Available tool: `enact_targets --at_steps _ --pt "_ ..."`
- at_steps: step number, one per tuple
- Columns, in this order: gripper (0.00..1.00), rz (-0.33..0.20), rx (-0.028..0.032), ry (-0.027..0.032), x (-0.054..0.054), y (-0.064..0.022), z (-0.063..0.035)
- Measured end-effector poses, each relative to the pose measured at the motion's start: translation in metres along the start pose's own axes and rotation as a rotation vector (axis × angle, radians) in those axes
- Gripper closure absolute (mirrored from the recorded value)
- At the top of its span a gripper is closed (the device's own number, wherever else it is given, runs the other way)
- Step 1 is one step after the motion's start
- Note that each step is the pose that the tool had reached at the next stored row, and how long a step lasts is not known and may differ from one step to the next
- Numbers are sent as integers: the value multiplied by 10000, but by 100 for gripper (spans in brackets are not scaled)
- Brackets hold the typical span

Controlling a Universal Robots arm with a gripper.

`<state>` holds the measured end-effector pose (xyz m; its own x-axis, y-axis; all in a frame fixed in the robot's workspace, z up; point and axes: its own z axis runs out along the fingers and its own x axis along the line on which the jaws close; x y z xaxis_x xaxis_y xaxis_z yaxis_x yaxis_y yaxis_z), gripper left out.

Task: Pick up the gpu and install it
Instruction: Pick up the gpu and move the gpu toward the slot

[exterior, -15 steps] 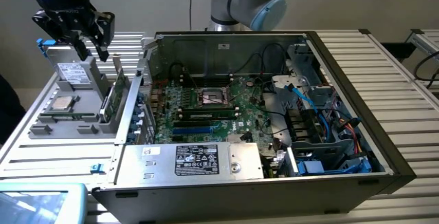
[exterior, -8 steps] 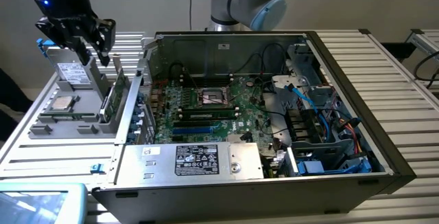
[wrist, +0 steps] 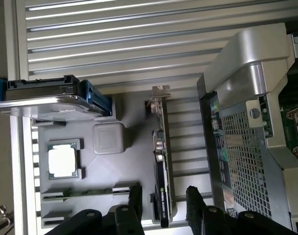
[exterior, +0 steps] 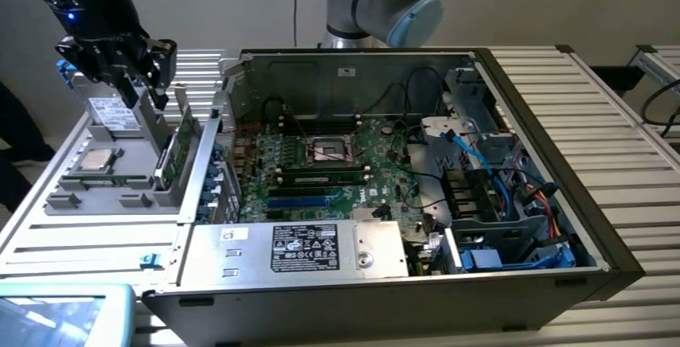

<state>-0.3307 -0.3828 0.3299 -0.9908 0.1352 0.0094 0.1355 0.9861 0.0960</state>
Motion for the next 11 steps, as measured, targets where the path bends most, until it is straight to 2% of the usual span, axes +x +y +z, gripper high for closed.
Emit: enact_targets --at_steps 11 --pt "51 38 -15 -2 2 -19 200"
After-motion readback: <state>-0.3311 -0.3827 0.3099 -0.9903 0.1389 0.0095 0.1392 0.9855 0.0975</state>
